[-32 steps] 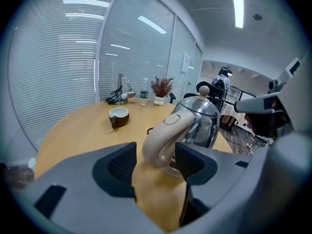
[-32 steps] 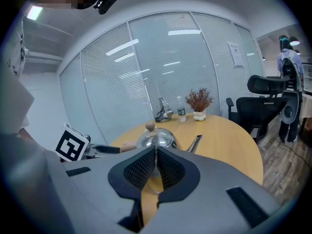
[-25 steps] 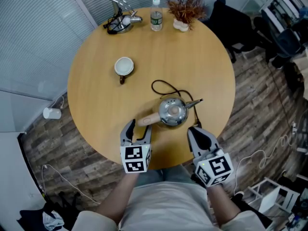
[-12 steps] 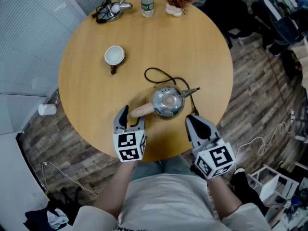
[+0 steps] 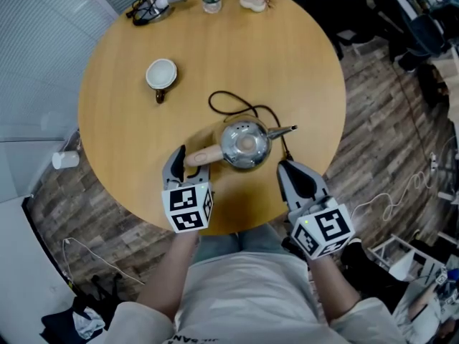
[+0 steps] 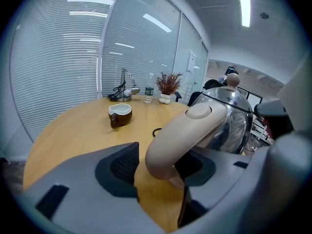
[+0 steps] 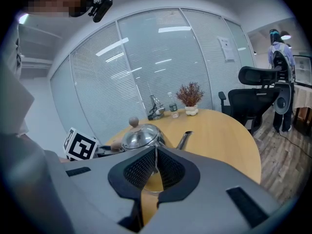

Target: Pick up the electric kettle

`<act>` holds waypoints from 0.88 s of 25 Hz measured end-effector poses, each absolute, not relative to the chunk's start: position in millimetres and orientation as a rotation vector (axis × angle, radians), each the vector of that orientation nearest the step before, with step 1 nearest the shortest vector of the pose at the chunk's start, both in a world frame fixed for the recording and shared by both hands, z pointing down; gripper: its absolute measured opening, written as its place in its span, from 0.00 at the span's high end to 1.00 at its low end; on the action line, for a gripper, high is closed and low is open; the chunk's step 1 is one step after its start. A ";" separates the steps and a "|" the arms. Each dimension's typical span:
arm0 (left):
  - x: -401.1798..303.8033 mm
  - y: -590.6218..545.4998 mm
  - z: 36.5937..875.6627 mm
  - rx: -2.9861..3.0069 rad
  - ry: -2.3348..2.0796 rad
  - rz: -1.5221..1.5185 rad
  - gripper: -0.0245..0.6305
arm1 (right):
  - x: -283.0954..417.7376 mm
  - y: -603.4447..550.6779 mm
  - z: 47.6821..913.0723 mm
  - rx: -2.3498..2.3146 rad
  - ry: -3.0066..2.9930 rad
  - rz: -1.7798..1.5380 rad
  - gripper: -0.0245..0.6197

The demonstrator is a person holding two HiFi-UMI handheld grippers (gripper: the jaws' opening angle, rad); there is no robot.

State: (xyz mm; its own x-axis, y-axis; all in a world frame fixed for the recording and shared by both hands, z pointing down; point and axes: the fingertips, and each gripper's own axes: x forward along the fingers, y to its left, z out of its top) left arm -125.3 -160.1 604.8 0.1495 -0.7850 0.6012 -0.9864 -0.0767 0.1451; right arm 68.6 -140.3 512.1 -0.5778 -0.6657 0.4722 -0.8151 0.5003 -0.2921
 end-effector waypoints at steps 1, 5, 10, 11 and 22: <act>-125.9 -161.8 605.1 1.912 -1.687 0.505 0.63 | 69.3 -141.1 512.8 1.250 -2.446 0.715 0.91; -127.5 -168.1 606.1 1.906 -1.698 0.498 0.66 | 74.1 -145.3 516.7 1.271 -2.429 0.732 0.91; -127.1 -173.0 608.4 1.902 -1.705 0.494 0.68 | 81.0 -150.0 518.4 1.294 -2.414 0.741 0.91; -127.6 -174.3 608.9 1.900 -1.705 0.493 0.69 | 81.6 -150.7 519.3 1.297 -2.411 0.746 0.91; -129.8 -181.1 614.7 1.881 -1.706 0.482 0.71 | 81.9 -147.2 525.5 1.302 -2.395 0.770 0.91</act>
State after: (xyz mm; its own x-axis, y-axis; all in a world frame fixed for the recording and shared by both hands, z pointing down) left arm -129.8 -181.1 614.7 0.1298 -0.7895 0.5999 -0.9867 -0.0431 0.1567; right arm 81.9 -147.2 525.5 -0.5404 -0.6761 0.5008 -0.8413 0.4435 -0.3091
